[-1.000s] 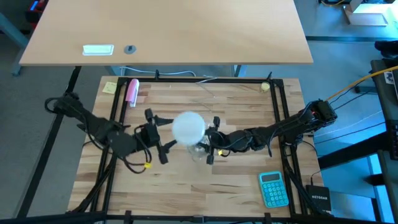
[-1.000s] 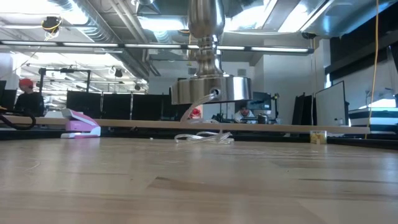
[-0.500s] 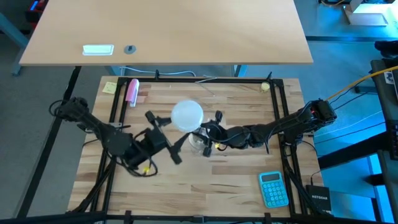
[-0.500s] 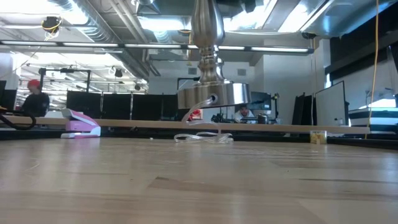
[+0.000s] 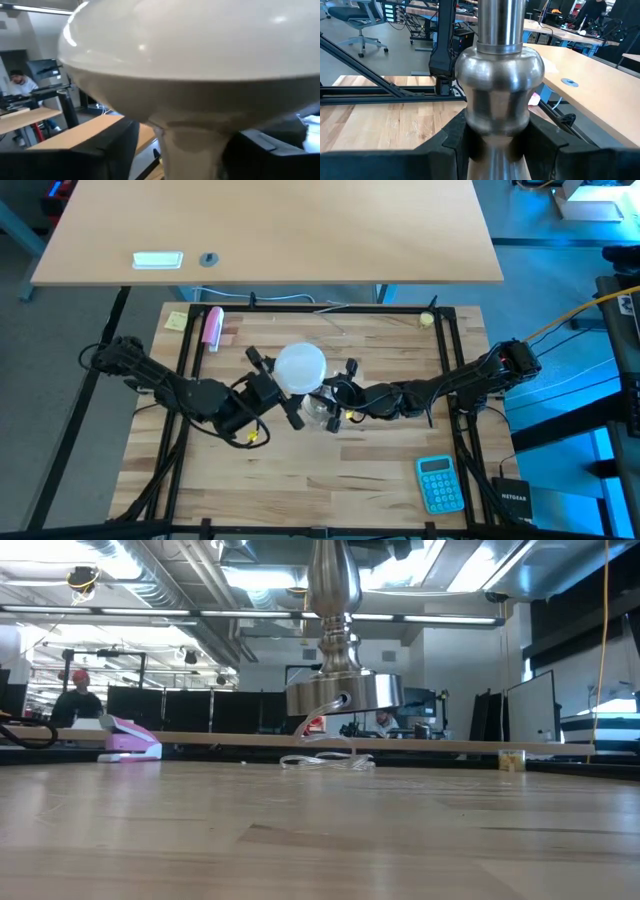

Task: Screw lightbulb
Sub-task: Insert the light bulb into the lamp

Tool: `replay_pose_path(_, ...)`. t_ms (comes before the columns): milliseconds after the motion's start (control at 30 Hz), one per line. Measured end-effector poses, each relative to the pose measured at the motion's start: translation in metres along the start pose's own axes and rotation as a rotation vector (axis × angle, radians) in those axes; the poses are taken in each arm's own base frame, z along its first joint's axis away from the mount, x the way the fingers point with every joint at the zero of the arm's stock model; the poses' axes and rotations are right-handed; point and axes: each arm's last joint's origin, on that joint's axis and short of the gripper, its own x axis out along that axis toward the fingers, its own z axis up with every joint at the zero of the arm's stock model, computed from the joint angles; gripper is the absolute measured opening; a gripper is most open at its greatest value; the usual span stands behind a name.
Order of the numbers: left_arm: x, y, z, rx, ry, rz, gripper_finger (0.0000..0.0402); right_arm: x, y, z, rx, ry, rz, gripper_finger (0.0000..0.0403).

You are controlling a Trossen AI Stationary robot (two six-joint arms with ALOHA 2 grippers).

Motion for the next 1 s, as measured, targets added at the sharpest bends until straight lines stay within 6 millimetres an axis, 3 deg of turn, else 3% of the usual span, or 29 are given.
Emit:
replay_pose_path(167, -0.001, -0.002, -0.001, 0.02, 0.003, -0.022, 0.0137, 0.0, 0.0, 0.0, -0.001, -0.001, 0.0, 0.0138)
replay_pose_path(433, -0.007, -0.004, 0.001, 0.041, -0.01, -0.083, 0.0137, 0.0, 0.002, 0.002, -0.005, -0.008, 0.058, 0.0138)
replay_pose_path(600, -0.021, -0.003, 0.008, 0.064, -0.03, -0.179, 0.0137, -0.005, 0.011, 0.007, -0.03, -0.047, 0.191, 0.0138)
replay_pose_path(767, -0.03, 0.007, 0.013, 0.059, -0.033, -0.378, 0.0137, -0.012, 0.017, 0.012, -0.049, -0.085, 0.365, 0.0138)
replay_pose_path(1000, -0.022, 0.023, 0.012, 0.1, -0.087, -0.767, 0.0137, -0.016, 0.023, 0.014, -0.041, -0.118, 0.598, 0.0138)
